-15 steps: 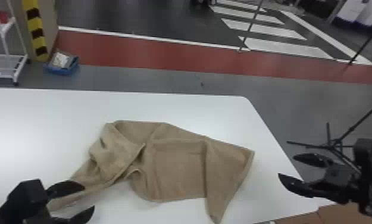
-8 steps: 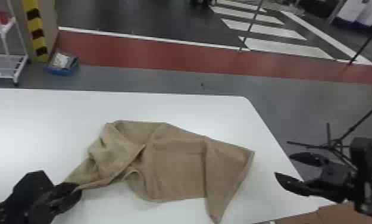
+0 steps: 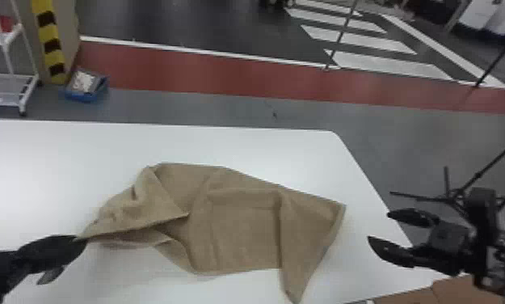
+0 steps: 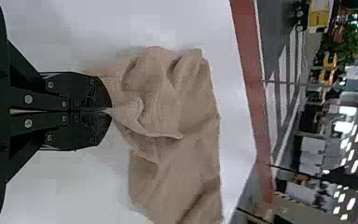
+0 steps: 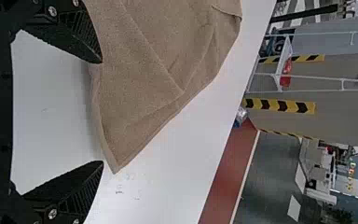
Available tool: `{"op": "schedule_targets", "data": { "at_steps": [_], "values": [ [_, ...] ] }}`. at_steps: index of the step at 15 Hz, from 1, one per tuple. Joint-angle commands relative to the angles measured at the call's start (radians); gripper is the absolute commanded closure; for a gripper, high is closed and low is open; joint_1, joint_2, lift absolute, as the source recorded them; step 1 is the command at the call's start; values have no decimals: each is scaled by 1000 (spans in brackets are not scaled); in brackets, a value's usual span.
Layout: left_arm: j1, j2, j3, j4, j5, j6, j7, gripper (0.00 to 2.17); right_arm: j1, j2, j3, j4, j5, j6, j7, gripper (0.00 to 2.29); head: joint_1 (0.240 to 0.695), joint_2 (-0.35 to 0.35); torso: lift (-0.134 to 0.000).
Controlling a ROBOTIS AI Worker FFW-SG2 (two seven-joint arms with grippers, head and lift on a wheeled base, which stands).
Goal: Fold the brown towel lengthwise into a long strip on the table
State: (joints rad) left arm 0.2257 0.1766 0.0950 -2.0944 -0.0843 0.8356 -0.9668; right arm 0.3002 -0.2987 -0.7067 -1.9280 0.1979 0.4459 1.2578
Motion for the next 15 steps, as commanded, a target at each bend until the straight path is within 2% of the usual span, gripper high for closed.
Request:
{"op": "schedule_targets", "data": {
  "at_steps": [1,2,4,5,8,9,10,11,12,15],
  "values": [
    [-103,-3,98,-24,225,326,39,1821,-1,1,18,-2,8,-2,2,124,695,-350,-93],
    [-132,-6,112,-6,264,372,115,1821,-1,1,27,-3,12,-2,6,124,695,-350,-93],
    [-172,-12,130,57,287,388,218,1821,1,1,41,-5,26,-14,12,124,695,-350,-93],
    [-189,-11,144,106,302,388,252,1811,1,1,50,-5,37,-17,14,124,695,-349,-93],
    [-229,-6,221,258,354,382,319,1733,1,1,62,-3,52,-26,15,124,695,-286,-93],
    [-229,0,232,281,356,369,330,1534,1,0,62,-3,54,-26,17,124,695,-268,-93],
    [-223,0,247,292,356,360,329,842,1,-2,62,-3,57,-26,17,124,695,-252,-93],
    [-209,0,253,292,356,339,330,63,1,-3,64,-3,58,-26,17,124,695,-239,-93],
    [-198,0,265,284,359,333,344,-2,1,-5,69,-3,60,-26,18,124,695,-228,-93],
    [-189,0,298,280,370,326,372,29,1,-7,85,-9,75,-26,22,124,695,-193,-93]
  ]
}}
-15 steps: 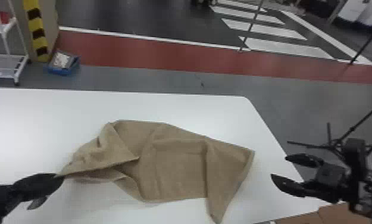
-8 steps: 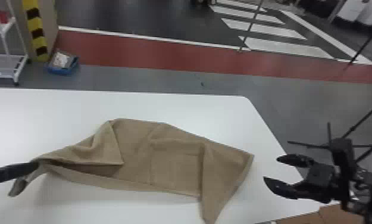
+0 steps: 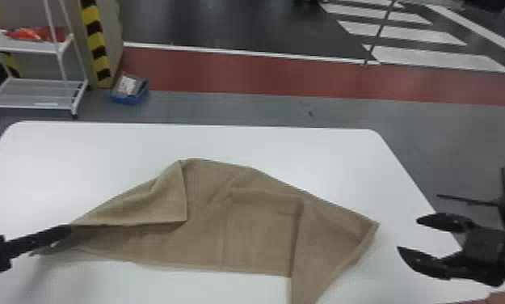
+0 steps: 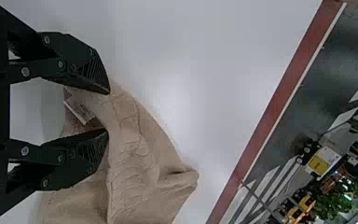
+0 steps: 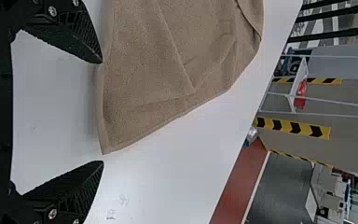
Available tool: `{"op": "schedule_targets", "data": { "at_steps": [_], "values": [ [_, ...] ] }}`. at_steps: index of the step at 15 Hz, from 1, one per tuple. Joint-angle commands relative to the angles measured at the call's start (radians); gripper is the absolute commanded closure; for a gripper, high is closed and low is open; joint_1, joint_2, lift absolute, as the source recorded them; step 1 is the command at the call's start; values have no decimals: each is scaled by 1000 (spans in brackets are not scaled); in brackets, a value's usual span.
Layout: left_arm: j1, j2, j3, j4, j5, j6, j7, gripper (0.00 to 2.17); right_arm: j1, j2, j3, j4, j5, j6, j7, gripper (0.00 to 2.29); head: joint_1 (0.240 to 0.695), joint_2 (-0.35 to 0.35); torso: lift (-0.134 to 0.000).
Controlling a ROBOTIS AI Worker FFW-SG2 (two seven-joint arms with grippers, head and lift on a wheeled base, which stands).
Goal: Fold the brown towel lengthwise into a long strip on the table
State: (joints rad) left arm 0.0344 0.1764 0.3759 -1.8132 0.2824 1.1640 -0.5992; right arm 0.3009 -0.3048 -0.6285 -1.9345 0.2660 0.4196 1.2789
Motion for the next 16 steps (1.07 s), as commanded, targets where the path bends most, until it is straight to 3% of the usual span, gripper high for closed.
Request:
{"op": "schedule_targets", "data": {
  "at_steps": [1,7,8,10,12,16],
  "values": [
    [5,2,26,0,4,-2,22,36,0,-2,9,-6,12,0,0,124,695,-186,-93],
    [70,54,28,0,-37,-106,50,36,3,-4,26,-38,18,0,14,124,695,-119,-93],
    [110,61,26,-38,-66,-155,32,36,6,-4,27,-49,19,0,16,124,695,-99,-93],
    [182,60,3,-121,-186,-272,-17,36,9,-7,53,-69,42,0,31,124,695,-80,-93],
    [214,58,-22,-156,-247,-309,-14,36,24,-7,135,-124,105,12,60,124,695,-62,-93],
    [229,57,-15,-169,-249,-321,-21,36,50,-20,379,-185,242,101,88,127,695,26,-93]
  ]
}}
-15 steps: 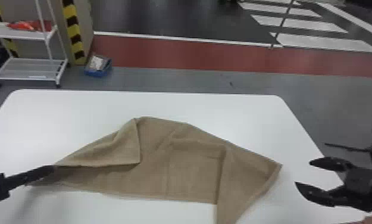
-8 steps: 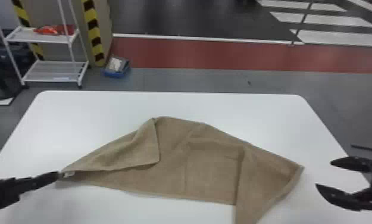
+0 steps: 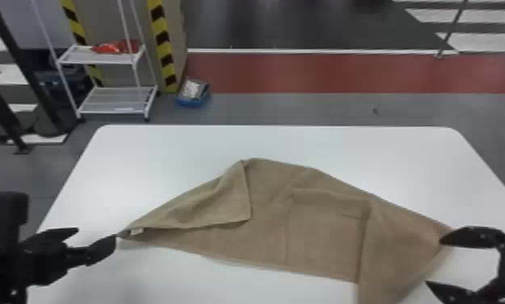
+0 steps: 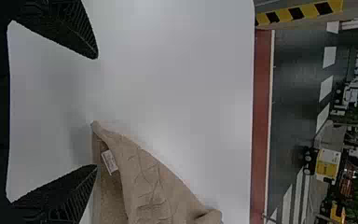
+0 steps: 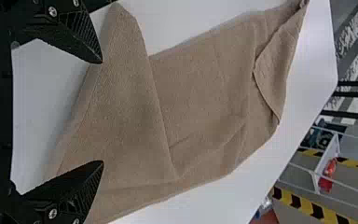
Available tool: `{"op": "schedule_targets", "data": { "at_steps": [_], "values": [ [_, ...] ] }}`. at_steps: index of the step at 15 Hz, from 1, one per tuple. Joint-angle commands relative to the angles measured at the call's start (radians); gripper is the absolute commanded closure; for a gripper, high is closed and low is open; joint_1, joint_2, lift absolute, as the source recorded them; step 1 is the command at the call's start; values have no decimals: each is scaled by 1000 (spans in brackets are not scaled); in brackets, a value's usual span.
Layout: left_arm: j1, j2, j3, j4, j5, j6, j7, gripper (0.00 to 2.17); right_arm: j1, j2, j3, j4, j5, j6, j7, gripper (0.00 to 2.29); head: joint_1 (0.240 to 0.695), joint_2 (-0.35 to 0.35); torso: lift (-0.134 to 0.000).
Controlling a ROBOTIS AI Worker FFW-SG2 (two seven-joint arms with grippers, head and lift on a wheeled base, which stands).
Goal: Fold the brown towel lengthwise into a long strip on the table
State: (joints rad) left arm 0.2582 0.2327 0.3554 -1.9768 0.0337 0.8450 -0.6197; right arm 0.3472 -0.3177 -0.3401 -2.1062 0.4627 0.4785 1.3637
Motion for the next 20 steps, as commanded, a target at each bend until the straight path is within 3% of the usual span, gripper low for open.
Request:
{"op": "schedule_targets", "data": {
  "at_steps": [1,7,12,14,20],
  "values": [
    [12,-1,8,-11,0,-2,0,36,-4,-7,141,-14,63,70,3,130,695,73,-93],
    [18,-4,4,-2,2,-33,0,53,-60,-7,377,61,180,168,-11,144,695,208,-93],
    [21,-6,4,18,2,-60,2,60,-76,-20,395,84,200,193,-26,238,695,229,-93],
    [21,-6,0,26,3,-69,3,63,-80,-27,389,84,203,211,-32,424,695,221,-93],
    [32,-6,0,30,6,-97,2,66,-80,-64,319,92,263,196,-32,1355,695,163,-93]
  ]
}}
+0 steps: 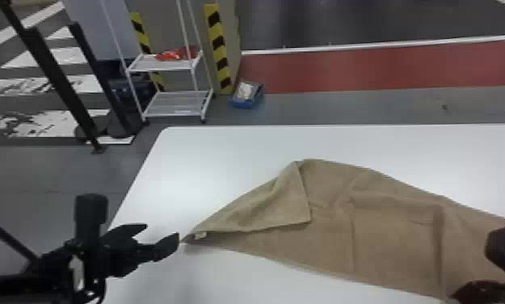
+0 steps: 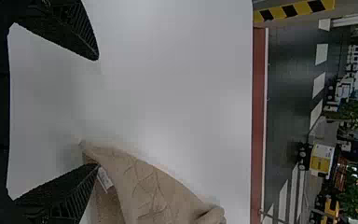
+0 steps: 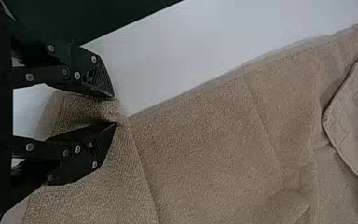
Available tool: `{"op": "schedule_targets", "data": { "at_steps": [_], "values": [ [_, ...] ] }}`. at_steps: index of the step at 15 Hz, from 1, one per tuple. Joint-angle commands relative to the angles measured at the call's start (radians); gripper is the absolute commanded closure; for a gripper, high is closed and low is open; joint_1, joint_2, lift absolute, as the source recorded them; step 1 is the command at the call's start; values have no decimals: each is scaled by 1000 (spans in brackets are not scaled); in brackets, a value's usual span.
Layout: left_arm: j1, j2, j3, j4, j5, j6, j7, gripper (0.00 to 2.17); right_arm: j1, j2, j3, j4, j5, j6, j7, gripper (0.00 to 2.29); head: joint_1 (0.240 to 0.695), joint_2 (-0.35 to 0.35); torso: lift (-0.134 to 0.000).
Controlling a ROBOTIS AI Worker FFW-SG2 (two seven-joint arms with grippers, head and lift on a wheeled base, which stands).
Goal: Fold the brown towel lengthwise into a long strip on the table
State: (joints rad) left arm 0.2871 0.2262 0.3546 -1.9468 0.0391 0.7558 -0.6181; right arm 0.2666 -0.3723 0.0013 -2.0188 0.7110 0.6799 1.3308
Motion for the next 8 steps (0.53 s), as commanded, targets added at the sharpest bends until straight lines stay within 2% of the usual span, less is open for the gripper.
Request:
{"op": "schedule_targets", "data": {
  "at_steps": [1,3,4,5,6,7,8],
  "values": [
    [4,-1,0,0,1,-8,0,66,0,-16,-55,8,18,-15,-1,1359,695,149,-93],
    [6,-1,1,0,1,-8,0,66,-7,-34,-121,8,24,-24,-1,1352,695,120,-93],
    [6,-1,0,0,2,-11,0,66,-10,-46,-150,9,42,-27,-7,1143,695,78,-93],
    [6,-1,0,2,2,-11,0,70,-10,-51,-179,15,45,-27,-30,498,695,58,-93],
    [6,-1,-2,2,2,-11,0,70,-10,-56,-201,20,48,-27,-38,100,695,32,-93],
    [6,-1,-3,2,2,-11,0,70,-6,-56,-213,19,48,-27,-38,-2,695,7,-93],
    [6,-1,-5,2,2,-11,0,70,3,-56,-222,12,51,-27,-39,-2,695,-12,-93]
  ]
}}
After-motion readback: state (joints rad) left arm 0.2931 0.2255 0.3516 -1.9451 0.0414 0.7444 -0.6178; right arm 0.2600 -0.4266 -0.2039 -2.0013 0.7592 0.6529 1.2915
